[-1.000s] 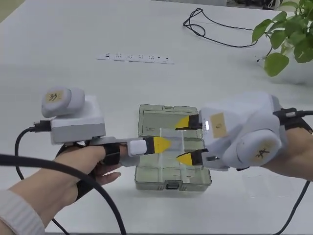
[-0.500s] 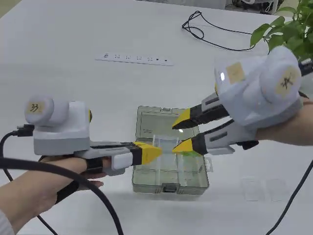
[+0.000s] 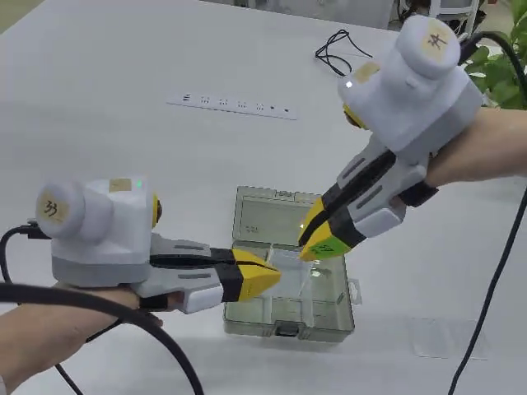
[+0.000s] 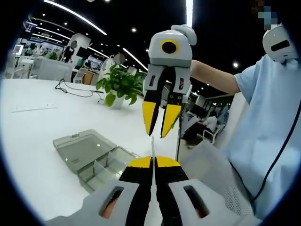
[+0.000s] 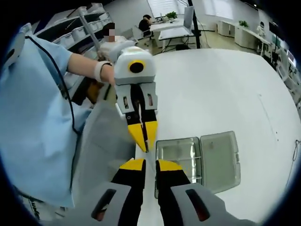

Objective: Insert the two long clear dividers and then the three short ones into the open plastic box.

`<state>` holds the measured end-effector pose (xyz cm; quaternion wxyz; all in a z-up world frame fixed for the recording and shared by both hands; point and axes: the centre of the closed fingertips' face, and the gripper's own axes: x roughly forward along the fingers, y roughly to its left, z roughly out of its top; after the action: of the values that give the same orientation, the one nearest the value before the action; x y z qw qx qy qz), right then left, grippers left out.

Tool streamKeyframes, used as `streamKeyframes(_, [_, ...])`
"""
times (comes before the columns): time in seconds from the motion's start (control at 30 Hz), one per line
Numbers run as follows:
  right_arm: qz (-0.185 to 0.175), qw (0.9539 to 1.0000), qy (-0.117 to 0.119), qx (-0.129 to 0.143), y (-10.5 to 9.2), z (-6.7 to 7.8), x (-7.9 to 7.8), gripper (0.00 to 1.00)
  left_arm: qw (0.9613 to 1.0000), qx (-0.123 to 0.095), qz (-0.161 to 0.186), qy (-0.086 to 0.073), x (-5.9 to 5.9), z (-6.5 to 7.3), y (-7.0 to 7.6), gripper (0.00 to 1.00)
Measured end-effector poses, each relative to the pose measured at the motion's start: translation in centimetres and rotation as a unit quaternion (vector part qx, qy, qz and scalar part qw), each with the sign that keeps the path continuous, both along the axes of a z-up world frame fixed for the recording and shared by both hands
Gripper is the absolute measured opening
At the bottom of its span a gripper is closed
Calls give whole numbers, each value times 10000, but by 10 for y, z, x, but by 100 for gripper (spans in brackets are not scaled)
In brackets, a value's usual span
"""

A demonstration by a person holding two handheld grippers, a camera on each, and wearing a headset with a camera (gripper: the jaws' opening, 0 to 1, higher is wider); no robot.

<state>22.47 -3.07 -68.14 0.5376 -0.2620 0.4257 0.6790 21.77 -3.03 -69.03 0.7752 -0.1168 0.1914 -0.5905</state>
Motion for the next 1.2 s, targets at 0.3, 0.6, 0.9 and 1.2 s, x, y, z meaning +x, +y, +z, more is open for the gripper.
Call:
streamKeyframes(0.3, [329, 9991, 34, -269, 6, -3, 1, 7, 9999, -112, -25, -82, 2, 5, 0, 0])
streamKeyframes(0.6, [465, 9981, 171, -360, 5, -4, -4, 4, 9997, -148, -79, -173, 0, 7, -1, 0])
streamKeyframes(0.9, [584, 9967, 216, -525, 5, -7, -12, 2, 9997, -77, -127, -196, -4, 3, -1, 0])
streamKeyframes(1.2, [657, 9954, 42, -696, 13, -12, -6, 2, 9999, -58, 68, -147, 1, -2, 4, 0])
